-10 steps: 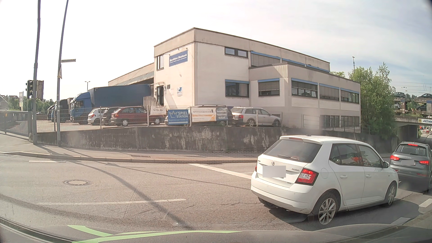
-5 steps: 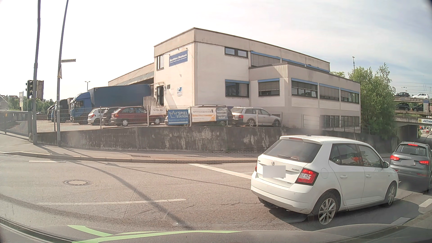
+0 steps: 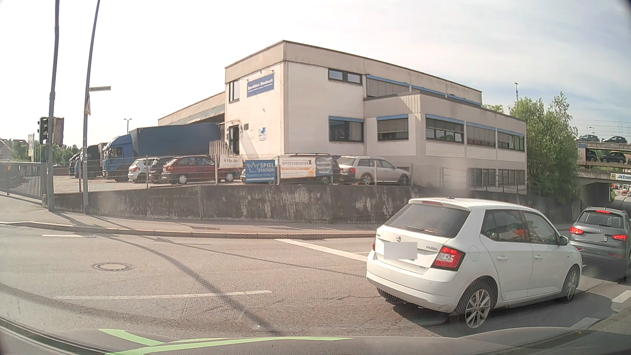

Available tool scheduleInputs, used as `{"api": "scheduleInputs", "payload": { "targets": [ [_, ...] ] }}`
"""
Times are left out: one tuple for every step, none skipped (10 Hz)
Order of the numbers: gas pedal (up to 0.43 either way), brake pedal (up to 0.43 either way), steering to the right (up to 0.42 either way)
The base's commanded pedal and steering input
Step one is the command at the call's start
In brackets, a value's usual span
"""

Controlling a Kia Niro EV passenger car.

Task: Follow the waypoints while adhering to traffic rules and regulations

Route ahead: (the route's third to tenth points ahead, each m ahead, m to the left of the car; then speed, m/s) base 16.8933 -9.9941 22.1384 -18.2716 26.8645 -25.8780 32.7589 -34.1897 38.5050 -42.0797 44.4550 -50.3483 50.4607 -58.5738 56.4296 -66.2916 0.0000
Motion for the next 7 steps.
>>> {"api": "scheduleInputs", "payload": {
  "targets": [
    [0.0, 0.317, 0.402],
    [0.0, 0.323, 0.402],
    [0.0, 0.317, 0.402],
    [0.0, 0.323, 0.402],
    [0.0, 0.317, 0.402],
    [0.0, 0.323, 0.402],
    [0.0, 0.317, 0.402]
  ]
}}
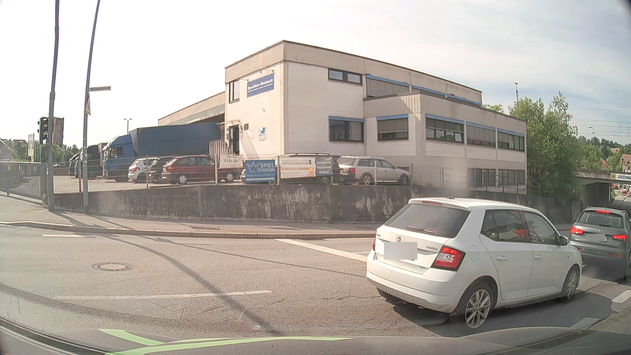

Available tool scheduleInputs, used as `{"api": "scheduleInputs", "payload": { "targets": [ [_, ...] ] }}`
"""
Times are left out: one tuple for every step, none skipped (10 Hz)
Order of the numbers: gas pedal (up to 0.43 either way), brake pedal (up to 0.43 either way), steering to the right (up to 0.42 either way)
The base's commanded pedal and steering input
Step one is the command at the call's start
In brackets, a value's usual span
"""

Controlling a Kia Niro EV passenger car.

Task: Follow the waypoints while adhering to traffic rules and regulations

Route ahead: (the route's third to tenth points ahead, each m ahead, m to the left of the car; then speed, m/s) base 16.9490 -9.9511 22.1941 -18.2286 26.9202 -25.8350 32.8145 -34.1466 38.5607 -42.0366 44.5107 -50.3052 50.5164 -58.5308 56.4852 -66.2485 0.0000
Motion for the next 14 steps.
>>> {"api": "scheduleInputs", "payload": {
  "targets": [
    [0.0, 0.317, 0.402],
    [0.0, 0.323, 0.402],
    [0.0, 0.323, 0.402],
    [0.0, 0.323, 0.402],
    [0.0, 0.323, 0.402],
    [0.0, 0.317, 0.402],
    [0.0, 0.317, 0.402],
    [0.0, 0.317, 0.402],
    [0.0, 0.323, 0.402],
    [0.0, 0.323, 0.402],
    [0.0, 0.323, 0.402],
    [0.0, 0.317, 0.402],
    [0.0, 0.317, 0.402],
    [0.0, 0.323, 0.402]
  ]
}}
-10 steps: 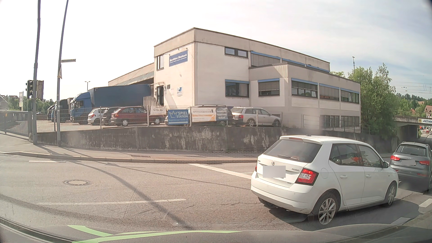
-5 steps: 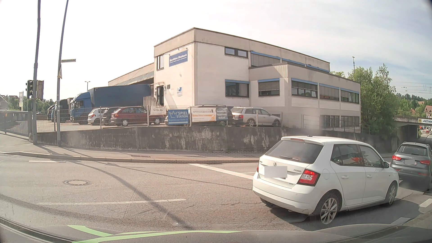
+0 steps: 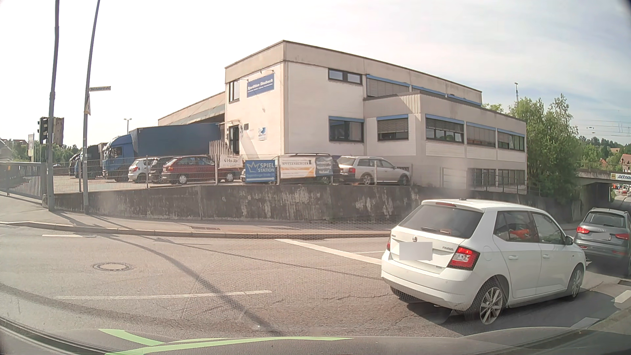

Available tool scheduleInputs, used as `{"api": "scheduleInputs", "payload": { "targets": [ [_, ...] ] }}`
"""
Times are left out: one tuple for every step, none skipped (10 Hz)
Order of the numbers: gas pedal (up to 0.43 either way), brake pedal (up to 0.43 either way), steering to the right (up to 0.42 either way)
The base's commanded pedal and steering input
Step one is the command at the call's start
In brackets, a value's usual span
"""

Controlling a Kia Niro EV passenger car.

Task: Follow the waypoints while adhering to traffic rules and regulations

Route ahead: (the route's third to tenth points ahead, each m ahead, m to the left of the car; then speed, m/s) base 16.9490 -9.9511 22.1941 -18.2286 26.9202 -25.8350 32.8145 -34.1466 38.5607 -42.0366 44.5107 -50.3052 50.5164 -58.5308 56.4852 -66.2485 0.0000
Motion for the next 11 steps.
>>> {"api": "scheduleInputs", "payload": {
  "targets": [
    [0.0, 0.323, 0.402],
    [0.0, 0.317, 0.402],
    [0.0, 0.317, 0.402],
    [0.0, 0.323, 0.402],
    [0.0, 0.323, 0.402],
    [0.0, 0.317, 0.402],
    [0.0, 0.274, 0.402],
    [0.0, 0.22, 0.402],
    [0.0, 0.183, 0.402],
    [0.0, 0.128, 0.402],
    [0.0, 0.122, 0.402]
  ]
}}
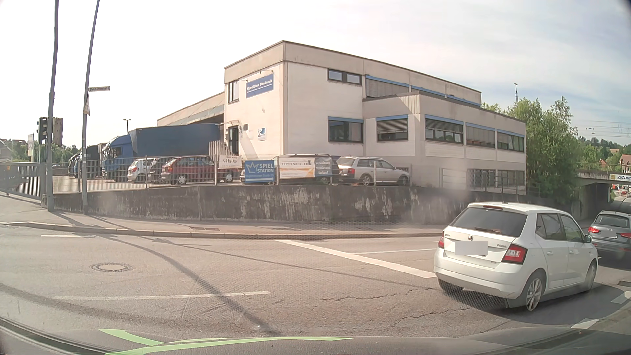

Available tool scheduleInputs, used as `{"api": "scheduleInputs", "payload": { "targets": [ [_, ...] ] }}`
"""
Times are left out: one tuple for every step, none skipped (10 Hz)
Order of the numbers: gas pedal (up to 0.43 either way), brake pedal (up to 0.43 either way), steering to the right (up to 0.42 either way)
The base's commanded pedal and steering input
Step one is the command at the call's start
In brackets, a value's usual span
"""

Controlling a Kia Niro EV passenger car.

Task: Follow the waypoints while adhering to traffic rules and regulations

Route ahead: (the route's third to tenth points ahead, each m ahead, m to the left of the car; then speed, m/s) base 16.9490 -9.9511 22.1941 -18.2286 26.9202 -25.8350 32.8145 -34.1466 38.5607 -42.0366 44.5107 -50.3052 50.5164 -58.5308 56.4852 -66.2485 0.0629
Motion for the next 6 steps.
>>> {"api": "scheduleInputs", "payload": {
  "targets": [
    [0.0, 0.14, 0.402],
    [0.0, 0.201, 0.403],
    [0.0, 0.232, 0.403],
    [0.0, 0.25, 0.404],
    [0.0, 0.268, 0.406],
    [0.0, 0.287, 0.406]
  ]
}}
